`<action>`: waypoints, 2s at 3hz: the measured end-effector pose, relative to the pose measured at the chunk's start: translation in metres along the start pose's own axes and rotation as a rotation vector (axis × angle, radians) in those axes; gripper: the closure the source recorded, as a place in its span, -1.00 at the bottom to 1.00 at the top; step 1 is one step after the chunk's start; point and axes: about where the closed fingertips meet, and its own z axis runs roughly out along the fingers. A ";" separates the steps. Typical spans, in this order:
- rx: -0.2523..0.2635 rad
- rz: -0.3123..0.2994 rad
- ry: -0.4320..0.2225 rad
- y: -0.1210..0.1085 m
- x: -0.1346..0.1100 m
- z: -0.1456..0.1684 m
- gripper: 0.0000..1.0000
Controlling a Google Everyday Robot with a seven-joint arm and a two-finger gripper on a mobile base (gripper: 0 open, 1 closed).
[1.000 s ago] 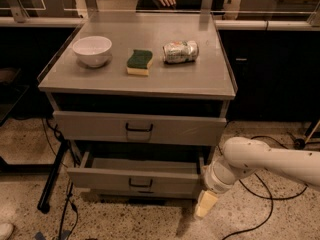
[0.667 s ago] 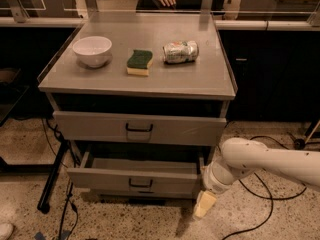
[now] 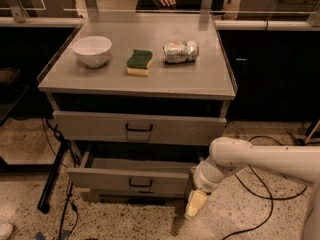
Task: Open middle drawer
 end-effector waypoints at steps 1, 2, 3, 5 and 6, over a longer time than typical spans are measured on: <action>-0.018 -0.013 0.003 -0.002 -0.005 0.013 -1.00; -0.028 -0.034 0.015 -0.010 -0.010 0.023 -1.00; -0.041 -0.049 0.026 -0.016 -0.013 0.036 -1.00; -0.077 -0.045 0.059 -0.019 -0.002 0.057 -1.00; -0.093 -0.035 0.073 -0.013 0.009 0.059 -1.00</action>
Offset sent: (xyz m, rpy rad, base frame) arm 0.0199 0.0203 -0.0218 -0.0146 0.0108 0.0577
